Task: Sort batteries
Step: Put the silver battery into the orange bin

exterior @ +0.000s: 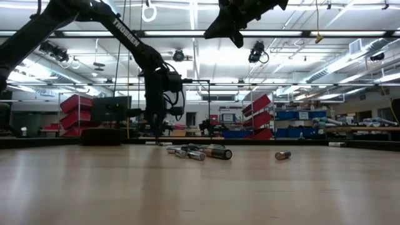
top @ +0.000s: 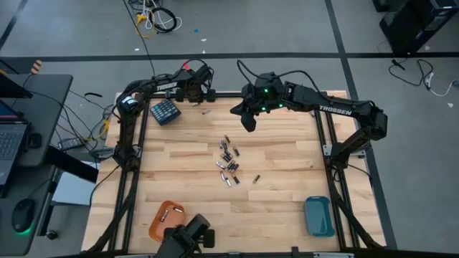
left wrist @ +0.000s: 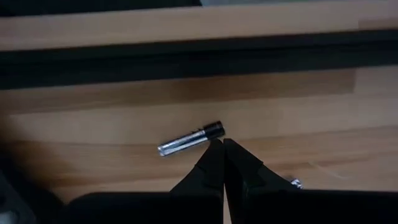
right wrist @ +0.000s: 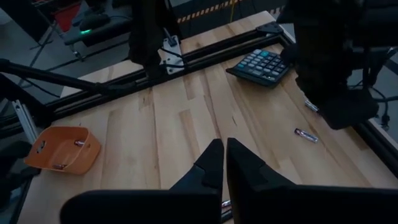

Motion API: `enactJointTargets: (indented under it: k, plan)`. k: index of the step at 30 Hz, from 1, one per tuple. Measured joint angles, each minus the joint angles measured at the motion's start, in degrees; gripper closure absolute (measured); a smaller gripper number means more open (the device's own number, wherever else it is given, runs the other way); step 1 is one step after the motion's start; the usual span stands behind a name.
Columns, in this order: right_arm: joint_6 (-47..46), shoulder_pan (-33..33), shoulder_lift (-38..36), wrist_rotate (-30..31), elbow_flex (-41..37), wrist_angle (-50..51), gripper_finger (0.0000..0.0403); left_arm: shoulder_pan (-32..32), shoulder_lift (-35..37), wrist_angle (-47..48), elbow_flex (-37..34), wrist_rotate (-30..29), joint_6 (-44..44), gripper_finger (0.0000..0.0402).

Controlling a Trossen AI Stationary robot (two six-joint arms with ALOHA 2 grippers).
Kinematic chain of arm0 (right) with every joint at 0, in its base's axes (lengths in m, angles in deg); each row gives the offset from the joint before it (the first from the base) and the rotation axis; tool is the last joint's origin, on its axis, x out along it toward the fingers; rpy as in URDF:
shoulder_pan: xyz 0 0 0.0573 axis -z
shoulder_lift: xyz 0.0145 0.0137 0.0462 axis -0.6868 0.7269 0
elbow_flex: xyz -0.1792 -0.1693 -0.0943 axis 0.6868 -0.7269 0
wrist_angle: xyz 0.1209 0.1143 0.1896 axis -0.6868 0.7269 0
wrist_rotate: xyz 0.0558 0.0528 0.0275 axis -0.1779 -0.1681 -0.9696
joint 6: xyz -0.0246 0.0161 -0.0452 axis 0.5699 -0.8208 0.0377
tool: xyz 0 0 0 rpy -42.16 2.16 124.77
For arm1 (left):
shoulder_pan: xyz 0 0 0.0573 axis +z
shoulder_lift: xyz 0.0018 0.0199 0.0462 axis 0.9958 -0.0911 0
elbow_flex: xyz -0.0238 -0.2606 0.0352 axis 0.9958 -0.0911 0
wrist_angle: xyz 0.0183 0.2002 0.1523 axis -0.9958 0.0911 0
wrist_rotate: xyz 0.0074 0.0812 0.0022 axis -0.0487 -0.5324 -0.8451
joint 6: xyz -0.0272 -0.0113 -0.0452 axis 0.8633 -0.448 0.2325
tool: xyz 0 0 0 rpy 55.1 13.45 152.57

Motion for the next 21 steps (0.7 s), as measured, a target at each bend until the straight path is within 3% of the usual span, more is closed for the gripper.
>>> enactJointTargets:
  k: [8,21]
  plan:
    - [0.00,0.00,0.00,0.00,0.00,-0.11,0.0398,0.61,-0.10,0.22,0.00,-3.18,-0.12,0.0402]
    - [0.00,0.00,0.00,0.00,0.00,-0.50,0.0399,1.21,-2.47,0.40,0.02,-1.59,-0.05,0.0402]
